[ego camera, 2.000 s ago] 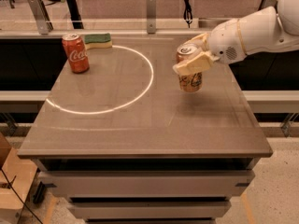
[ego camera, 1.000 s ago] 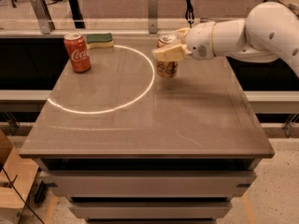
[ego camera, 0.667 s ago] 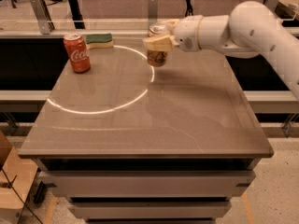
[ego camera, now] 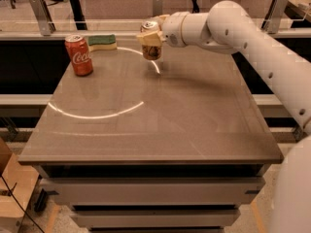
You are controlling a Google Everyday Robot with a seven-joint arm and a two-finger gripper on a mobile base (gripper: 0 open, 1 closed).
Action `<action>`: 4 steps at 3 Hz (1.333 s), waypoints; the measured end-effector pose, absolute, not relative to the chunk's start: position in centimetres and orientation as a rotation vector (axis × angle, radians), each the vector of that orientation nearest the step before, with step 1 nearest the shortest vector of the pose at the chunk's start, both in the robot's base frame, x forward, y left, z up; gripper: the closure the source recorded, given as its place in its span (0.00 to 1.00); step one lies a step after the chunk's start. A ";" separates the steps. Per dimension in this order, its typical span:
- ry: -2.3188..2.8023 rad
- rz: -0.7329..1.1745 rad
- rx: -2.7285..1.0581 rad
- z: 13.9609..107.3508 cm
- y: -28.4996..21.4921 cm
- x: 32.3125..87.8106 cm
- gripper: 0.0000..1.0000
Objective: Move orange can near sponge
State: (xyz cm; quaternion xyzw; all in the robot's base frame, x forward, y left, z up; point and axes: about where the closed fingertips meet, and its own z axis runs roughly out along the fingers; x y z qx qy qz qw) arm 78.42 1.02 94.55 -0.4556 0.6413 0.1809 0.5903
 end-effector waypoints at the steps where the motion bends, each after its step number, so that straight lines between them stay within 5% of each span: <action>1: 1.525 0.397 -1.034 93.2 2.5 81.1 1.00; 4: 1.560 0.446 -1.007 91.0 7.4 85.6 1.00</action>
Offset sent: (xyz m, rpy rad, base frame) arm 0.0792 0.0444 -0.0367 -0.0002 0.0592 -0.0827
